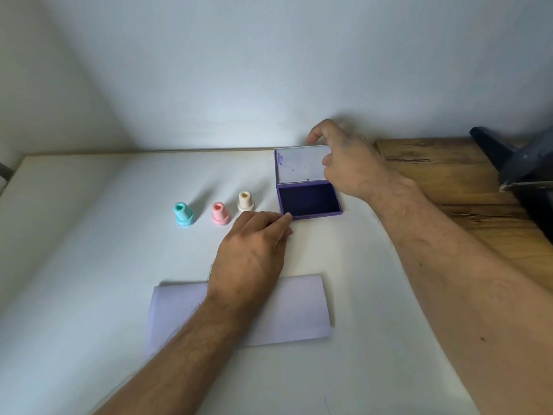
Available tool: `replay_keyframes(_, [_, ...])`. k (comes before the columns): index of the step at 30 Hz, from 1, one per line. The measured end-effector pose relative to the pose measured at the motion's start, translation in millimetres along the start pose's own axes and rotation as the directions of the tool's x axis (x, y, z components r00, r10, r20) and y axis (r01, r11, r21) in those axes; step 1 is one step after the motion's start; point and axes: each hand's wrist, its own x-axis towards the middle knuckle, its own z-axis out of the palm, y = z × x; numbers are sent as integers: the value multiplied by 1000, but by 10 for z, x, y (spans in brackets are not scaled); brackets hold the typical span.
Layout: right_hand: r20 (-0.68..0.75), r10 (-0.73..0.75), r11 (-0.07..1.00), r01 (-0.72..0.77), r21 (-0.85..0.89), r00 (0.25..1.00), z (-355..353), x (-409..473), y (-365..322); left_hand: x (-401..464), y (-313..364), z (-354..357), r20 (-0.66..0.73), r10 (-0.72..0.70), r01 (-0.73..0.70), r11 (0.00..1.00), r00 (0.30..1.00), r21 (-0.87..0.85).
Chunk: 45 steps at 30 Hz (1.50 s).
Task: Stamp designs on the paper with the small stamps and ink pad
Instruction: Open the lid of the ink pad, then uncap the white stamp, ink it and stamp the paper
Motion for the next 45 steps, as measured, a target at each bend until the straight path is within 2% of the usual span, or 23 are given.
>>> replay_keyframes(8, [-35,68,998,-68,0,997,147,131,100,-2,12,-3,3,10,-10,1000,1000,7])
replay_keyframes(17, [-118,144,985,-131,113,983,294,74,151,-16,14,-5,10,14,-14,1000,1000,3])
replay_keyframes(21, [-185,149,981,-122,151,971,239,16,90,-18,11,-26,-23,1,-2,999,1000,-44])
replay_keyframes(26, [-261,129,988,-102,117,957,80,-217,-125,-26,66,-111,-110,-14,1,993,994,-119])
replay_keyframes(32, [-293,46,984,7,176,955,-14,-700,-647,-69,210,-428,-170,-146,103,965,974,-240])
replay_keyframes(35, [-252,18,975,38,219,968,-32,-1001,-915,-146,241,-624,-163,-196,151,955,967,-254])
replay_keyframes(40, [-177,50,965,-2,261,983,31,-1203,-1196,-272,216,-895,-135,-347,301,913,928,-277])
replay_keyframes(45, [-189,105,955,-46,294,976,206,-1104,-1271,-242,175,-1021,-72,-485,433,831,872,-349])
